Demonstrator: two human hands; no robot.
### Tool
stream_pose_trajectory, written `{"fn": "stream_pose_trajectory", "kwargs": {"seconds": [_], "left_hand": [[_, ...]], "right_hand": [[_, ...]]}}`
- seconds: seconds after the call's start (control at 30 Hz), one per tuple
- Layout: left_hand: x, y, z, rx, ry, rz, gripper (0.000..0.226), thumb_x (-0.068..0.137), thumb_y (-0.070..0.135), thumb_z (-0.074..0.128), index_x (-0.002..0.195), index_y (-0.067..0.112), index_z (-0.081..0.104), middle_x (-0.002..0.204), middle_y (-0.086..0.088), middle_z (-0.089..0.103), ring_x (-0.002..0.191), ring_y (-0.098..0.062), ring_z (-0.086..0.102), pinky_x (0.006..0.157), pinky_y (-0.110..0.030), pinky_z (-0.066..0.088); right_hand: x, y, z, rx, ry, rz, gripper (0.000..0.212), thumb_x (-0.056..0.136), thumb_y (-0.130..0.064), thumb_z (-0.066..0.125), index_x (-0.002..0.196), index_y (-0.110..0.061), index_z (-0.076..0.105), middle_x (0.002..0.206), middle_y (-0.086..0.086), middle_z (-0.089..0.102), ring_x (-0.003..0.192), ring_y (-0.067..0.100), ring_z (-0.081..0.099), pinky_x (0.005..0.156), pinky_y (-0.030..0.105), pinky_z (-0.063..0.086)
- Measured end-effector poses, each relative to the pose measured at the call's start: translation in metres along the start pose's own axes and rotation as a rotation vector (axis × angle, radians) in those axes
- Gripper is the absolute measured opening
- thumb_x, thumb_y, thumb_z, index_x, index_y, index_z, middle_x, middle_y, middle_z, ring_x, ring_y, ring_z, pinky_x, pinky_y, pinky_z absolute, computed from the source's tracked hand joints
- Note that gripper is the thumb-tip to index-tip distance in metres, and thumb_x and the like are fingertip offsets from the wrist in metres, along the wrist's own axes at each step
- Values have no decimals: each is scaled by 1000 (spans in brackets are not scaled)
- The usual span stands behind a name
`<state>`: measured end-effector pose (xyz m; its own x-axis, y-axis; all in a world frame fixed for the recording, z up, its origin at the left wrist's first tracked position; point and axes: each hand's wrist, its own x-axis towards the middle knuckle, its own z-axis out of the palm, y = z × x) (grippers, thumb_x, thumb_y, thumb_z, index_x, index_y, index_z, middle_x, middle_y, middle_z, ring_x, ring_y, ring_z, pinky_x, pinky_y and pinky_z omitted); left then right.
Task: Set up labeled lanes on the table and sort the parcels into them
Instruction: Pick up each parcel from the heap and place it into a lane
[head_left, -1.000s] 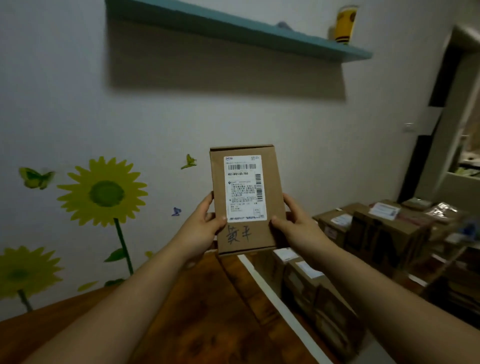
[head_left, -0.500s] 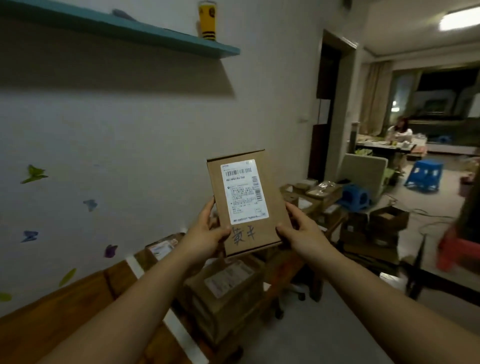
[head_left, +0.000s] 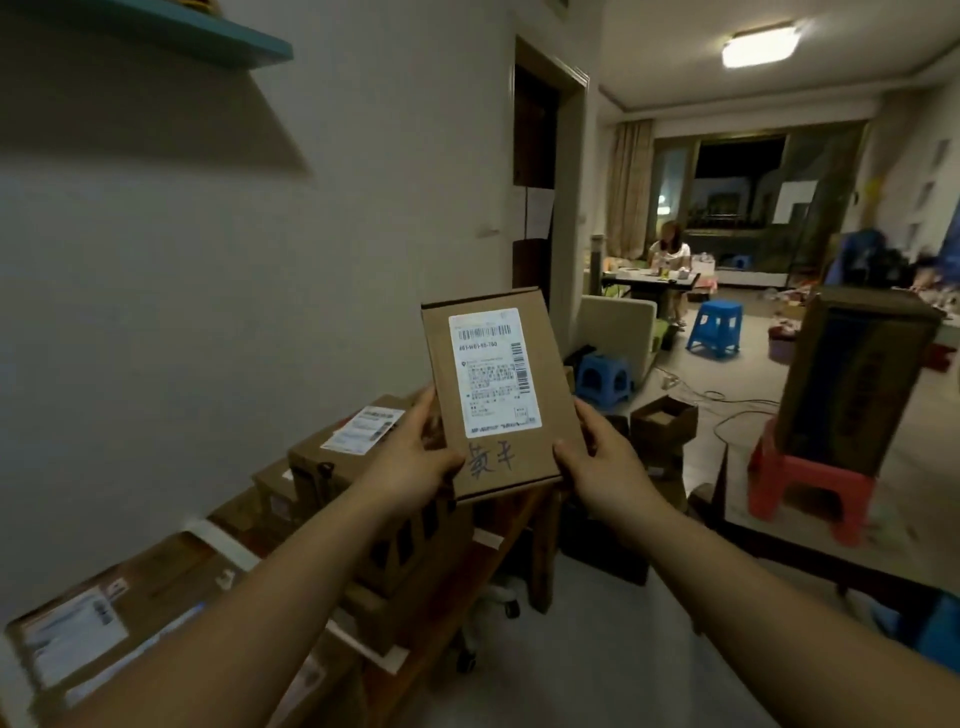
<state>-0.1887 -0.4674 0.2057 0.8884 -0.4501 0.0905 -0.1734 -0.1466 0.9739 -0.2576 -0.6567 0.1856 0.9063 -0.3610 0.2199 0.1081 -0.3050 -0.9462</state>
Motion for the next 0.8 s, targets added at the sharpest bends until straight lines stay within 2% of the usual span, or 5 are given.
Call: {"fn": "stream_pose_trajectory", "kwargs": {"seconds": [0.23, 0.43, 0.5, 0.6, 0.8], "left_hand": [[122, 1, 21, -30, 17, 33, 84, 89, 4, 57, 143, 53, 15, 120, 19, 49, 105, -18, 63, 81, -46, 58], [189, -16, 54, -24, 59, 26, 71, 91, -3, 51, 122, 55, 23, 102, 26, 52, 86, 1, 58, 60, -20, 55], [211, -26, 64, -63, 77, -7, 70, 91, -5, 49, 126, 50, 23, 96, 26, 53, 77, 4, 59, 53, -15, 53], [247, -41, 79, -50, 119, -51, 72, 92, -1, 53, 143, 41, 26, 108, 24, 56, 76, 7, 60, 60, -21, 57], [306, -58, 117, -67, 265, -174, 71, 93, 6, 52, 146, 43, 21, 123, 12, 51, 89, -1, 58, 79, -36, 58]], "right_hand": [[119, 19, -29, -118, 23, -63, 50, 96, -29, 52, 143, -37, 36, 132, -10, 53, 117, 13, 54, 96, 39, 51], [194, 56, -48, -160, -21, -44, 50, 98, -28, 49, 146, -32, 36, 128, -13, 53, 102, -5, 51, 81, 15, 44], [221, 75, -55, -177, -54, -16, 51, 98, -30, 49, 146, -33, 34, 133, -10, 52, 107, -1, 51, 86, 20, 46], [263, 102, -66, -194, -105, 19, 53, 98, -31, 50, 147, -34, 32, 139, -5, 48, 114, 9, 48, 90, 28, 46], [344, 148, -92, -215, -288, 34, 57, 96, -23, 54, 147, -32, 30, 137, -4, 50, 101, 3, 51, 71, 11, 42]]}}
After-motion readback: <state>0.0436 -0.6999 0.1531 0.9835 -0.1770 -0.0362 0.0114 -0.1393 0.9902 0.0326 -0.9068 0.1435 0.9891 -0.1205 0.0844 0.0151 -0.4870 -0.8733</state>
